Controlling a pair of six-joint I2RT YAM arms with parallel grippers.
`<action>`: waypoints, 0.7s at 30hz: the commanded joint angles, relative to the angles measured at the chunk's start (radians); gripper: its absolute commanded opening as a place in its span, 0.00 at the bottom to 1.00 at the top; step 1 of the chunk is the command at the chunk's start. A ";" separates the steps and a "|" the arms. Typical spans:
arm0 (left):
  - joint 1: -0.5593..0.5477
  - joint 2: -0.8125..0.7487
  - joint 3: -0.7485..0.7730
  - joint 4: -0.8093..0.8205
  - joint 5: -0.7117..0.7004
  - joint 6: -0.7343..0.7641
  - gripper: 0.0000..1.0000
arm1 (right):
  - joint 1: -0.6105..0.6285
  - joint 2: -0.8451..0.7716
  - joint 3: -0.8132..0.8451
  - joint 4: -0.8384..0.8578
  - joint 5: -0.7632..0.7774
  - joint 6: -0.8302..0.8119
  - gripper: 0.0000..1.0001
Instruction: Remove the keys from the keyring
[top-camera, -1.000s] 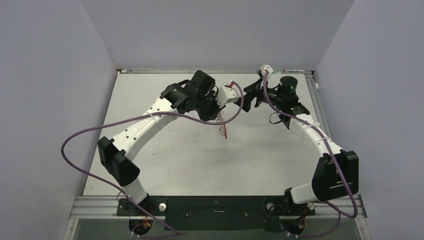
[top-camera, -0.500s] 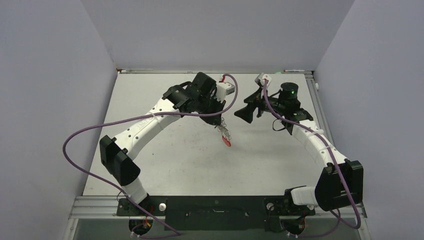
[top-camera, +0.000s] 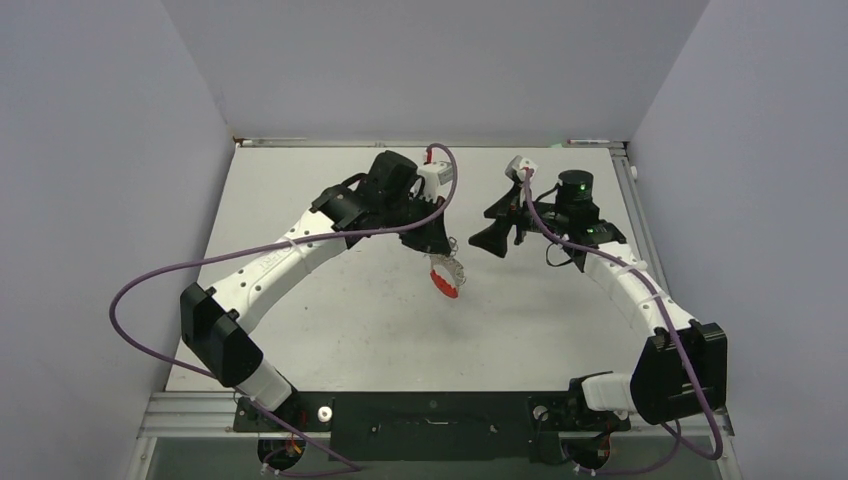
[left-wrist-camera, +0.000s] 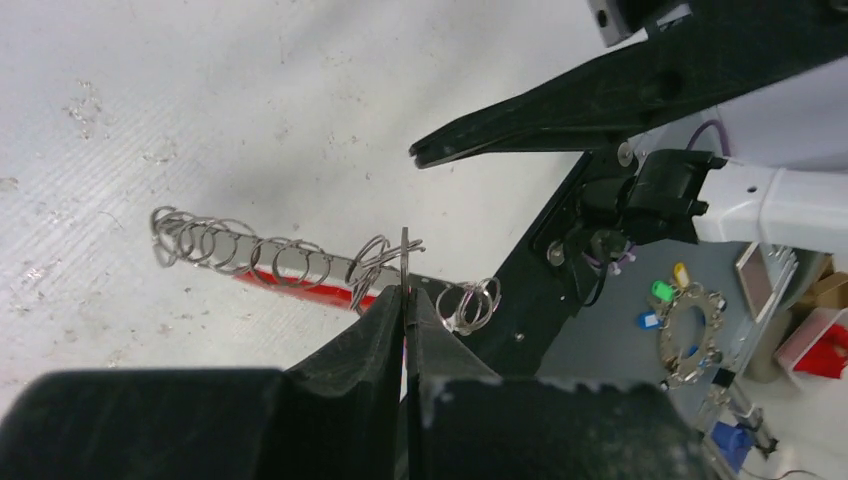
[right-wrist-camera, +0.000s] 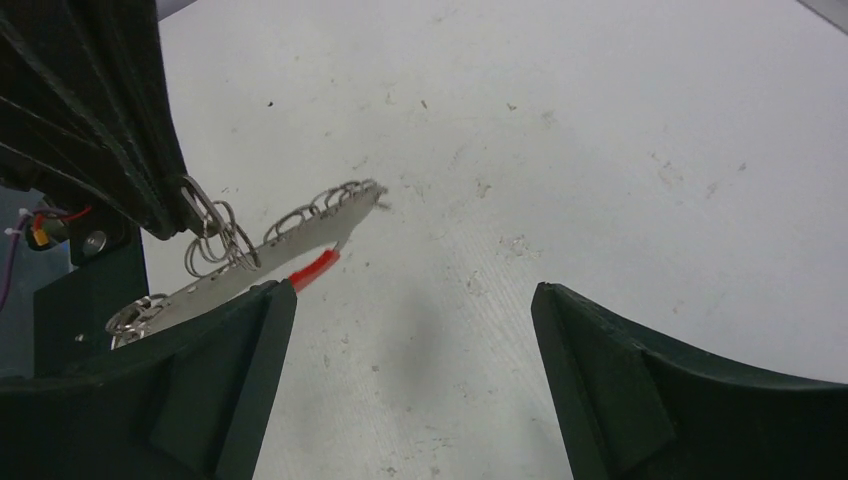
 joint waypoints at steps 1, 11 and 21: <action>0.046 -0.037 -0.042 0.108 0.027 -0.234 0.00 | -0.006 -0.022 0.111 -0.066 0.046 -0.081 0.92; 0.170 -0.046 -0.214 0.291 0.207 -0.598 0.00 | -0.006 -0.017 0.187 -0.203 0.086 -0.179 0.90; 0.258 -0.063 -0.387 0.484 0.332 -0.907 0.00 | 0.073 -0.027 0.022 -0.065 -0.030 -0.071 0.66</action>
